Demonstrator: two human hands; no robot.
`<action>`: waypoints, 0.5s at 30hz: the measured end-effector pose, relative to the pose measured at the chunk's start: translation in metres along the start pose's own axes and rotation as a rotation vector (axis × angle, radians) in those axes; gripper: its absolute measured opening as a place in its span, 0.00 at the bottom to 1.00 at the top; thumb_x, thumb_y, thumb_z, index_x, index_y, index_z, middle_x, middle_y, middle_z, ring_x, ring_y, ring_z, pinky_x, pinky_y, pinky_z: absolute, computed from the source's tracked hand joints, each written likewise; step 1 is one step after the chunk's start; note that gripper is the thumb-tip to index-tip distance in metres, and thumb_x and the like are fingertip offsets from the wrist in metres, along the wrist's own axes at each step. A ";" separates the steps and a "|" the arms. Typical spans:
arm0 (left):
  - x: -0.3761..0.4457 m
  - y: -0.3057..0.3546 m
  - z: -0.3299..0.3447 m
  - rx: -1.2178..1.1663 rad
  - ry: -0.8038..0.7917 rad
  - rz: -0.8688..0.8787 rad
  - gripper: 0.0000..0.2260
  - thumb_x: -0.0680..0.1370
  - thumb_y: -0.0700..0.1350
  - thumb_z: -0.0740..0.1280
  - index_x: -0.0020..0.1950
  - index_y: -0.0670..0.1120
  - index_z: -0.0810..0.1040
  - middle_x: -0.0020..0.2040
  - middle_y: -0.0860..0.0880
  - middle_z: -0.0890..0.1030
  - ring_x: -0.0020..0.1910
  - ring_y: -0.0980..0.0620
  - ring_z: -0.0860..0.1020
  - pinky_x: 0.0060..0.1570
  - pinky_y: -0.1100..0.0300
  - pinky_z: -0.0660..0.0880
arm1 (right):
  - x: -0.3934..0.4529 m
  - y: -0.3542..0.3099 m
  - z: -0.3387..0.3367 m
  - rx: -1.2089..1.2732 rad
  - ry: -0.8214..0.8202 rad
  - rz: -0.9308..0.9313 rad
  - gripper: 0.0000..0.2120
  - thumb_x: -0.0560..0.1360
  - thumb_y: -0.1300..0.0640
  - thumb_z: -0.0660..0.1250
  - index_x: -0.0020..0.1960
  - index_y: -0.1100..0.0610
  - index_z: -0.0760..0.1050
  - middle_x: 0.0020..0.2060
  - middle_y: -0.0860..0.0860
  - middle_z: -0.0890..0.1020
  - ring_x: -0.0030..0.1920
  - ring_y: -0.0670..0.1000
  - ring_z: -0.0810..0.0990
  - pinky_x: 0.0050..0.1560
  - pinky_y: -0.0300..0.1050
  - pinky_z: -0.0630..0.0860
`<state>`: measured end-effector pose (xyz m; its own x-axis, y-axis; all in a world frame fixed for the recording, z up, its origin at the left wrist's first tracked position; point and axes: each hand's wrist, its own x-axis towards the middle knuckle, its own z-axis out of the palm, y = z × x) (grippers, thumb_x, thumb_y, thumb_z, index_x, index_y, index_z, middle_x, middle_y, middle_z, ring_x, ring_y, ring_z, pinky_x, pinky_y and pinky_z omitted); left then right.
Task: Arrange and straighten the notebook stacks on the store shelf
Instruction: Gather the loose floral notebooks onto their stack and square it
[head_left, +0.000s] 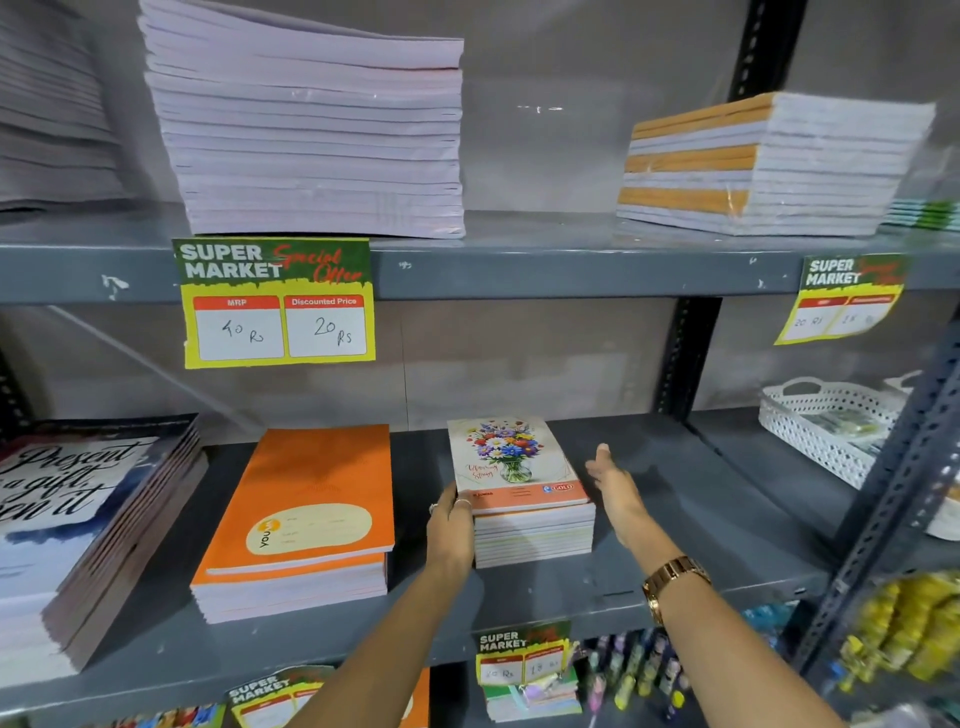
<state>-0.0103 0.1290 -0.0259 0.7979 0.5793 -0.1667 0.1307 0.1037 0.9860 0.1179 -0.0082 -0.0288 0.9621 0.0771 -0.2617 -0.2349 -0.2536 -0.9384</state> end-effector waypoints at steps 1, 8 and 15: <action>0.005 -0.004 0.001 -0.058 -0.015 -0.027 0.17 0.82 0.43 0.53 0.70 0.43 0.65 0.51 0.47 0.78 0.49 0.50 0.77 0.43 0.69 0.75 | 0.000 0.001 -0.001 0.019 -0.034 0.004 0.31 0.78 0.37 0.47 0.70 0.57 0.68 0.72 0.56 0.68 0.73 0.57 0.64 0.74 0.58 0.53; 0.025 -0.021 0.011 -0.341 -0.086 -0.194 0.19 0.80 0.53 0.54 0.64 0.44 0.72 0.45 0.45 0.81 0.44 0.45 0.80 0.44 0.52 0.77 | 0.001 0.010 0.003 0.180 -0.229 0.094 0.32 0.79 0.37 0.42 0.53 0.56 0.77 0.39 0.55 0.83 0.44 0.55 0.81 0.48 0.46 0.76; 0.031 -0.021 0.013 -0.289 -0.103 -0.203 0.20 0.80 0.56 0.52 0.66 0.48 0.71 0.58 0.40 0.80 0.55 0.39 0.79 0.55 0.44 0.76 | 0.016 0.021 0.003 0.177 -0.256 0.074 0.35 0.77 0.35 0.42 0.38 0.56 0.79 0.32 0.53 0.85 0.39 0.54 0.82 0.49 0.48 0.77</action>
<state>0.0198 0.1343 -0.0513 0.8297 0.4407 -0.3425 0.1324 0.4407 0.8879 0.1279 -0.0090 -0.0531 0.8808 0.3102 -0.3577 -0.3447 -0.0979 -0.9336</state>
